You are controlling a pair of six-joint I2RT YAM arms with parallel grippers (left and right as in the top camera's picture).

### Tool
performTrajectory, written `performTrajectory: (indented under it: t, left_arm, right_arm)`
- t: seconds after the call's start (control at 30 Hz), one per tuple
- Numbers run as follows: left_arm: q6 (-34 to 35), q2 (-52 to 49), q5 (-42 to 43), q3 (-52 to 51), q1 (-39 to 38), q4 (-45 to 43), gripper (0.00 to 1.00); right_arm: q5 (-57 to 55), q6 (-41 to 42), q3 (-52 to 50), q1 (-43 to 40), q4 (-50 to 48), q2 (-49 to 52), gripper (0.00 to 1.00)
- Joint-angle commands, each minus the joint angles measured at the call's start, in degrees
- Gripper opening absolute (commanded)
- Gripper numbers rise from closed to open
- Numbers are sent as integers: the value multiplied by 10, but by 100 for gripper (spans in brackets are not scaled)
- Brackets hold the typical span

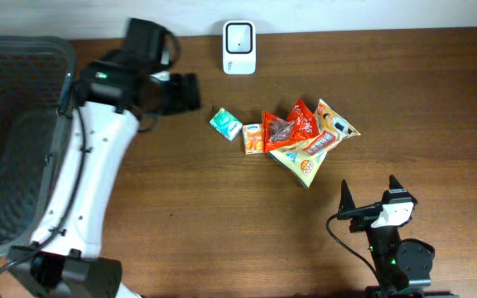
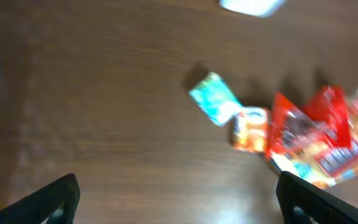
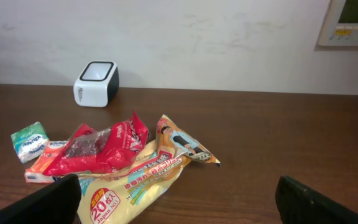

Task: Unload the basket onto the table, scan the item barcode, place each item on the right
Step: 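Place the orange pack on the table and raise the left arm, then reach the right gripper to the red bag and grasp it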

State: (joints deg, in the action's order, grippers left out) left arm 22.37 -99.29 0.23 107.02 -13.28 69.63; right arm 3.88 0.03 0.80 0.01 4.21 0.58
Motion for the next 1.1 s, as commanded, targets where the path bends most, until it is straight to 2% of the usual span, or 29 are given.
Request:
performTrajectory:
  t: [0.0, 0.03, 0.07, 0.13, 0.17, 0.2, 0.27, 0.33, 0.4, 0.43, 0.47, 0.5, 0.53, 0.57, 0.6, 0.63, 0.7, 0.73, 0.83, 0.87, 0.9, 0.93, 1.07]
  left_arm:
    - [16, -1, 26, -4, 35, 15, 99]
    - [16, -1, 26, -4, 35, 16, 99]
    - [16, -1, 25, -4, 35, 16, 99]
    - [16, -1, 25, -4, 35, 16, 99]
    - [16, -1, 25, -4, 35, 16, 99]
    - [16, -1, 25, -4, 35, 16, 99]
    - [16, -1, 25, -4, 35, 16, 99]
    - [16, -1, 25, -4, 34, 16, 99]
    - [16, -1, 25, -4, 35, 16, 99]
    - [16, -1, 25, -4, 35, 16, 99]
    - [16, -1, 25, -4, 34, 16, 99]
    - [16, -1, 25, -4, 35, 16, 99]
    - [16, -1, 25, -4, 35, 16, 99]
    - [16, -1, 25, -4, 35, 16, 99]
    - [16, -1, 25, -4, 35, 16, 99]
    - [16, -1, 25, -4, 34, 16, 99]
    - [16, -1, 25, -4, 34, 16, 99]
    - [16, -1, 25, -4, 35, 16, 99]
    - [16, -1, 25, -4, 35, 16, 99]
    - [16, -1, 25, -4, 34, 16, 99]
    - [16, -1, 25, -4, 35, 16, 99]
    - [16, -1, 25, -4, 35, 16, 99]
    - [16, -1, 25, -4, 34, 16, 99]
  right_arm:
    - [141, 52, -5, 4, -46, -4, 98]
    - [249, 90, -5, 4, -55, -4, 98]
    - [414, 129, -5, 4, -58, -4, 98]
    - [434, 147, -5, 4, -86, -4, 98]
    - [435, 174, -5, 4, -149, -4, 98]
    - [407, 189, 7, 3, -269, -3, 98]
    - [339, 173, 78, 3, -226, 27, 98]
    - [311, 120, 193, 3, -125, 127, 98]
    - [315, 102, 391, 3, 47, 333, 98]
    - [353, 103, 471, 3, 122, 411, 98]
    - [457, 109, 561, 4, 182, 529, 98]
    - [535, 119, 583, 4, 200, 577, 98]
    - [648, 161, 593, 6, 109, 675, 98]
    - [654, 247, 595, 13, 32, 724, 99]
    - [550, 338, 608, 40, -12, 784, 99]
    - [481, 348, 618, 58, 6, 799, 99]
    - [121, 398, 688, 126, 179, 842, 99]
    - [-5, 453, 726, 151, 238, 875, 99]
    - [-11, 580, 739, 157, 233, 984, 99]
    - [-9, 590, 739, 157, 220, 1009, 100]
    - [-7, 590, 739, 157, 207, 1029, 93]
    - [-4, 590, 739, 158, 193, 1059, 81]
    - [8, 621, 739, 163, 189, 1114, 77]
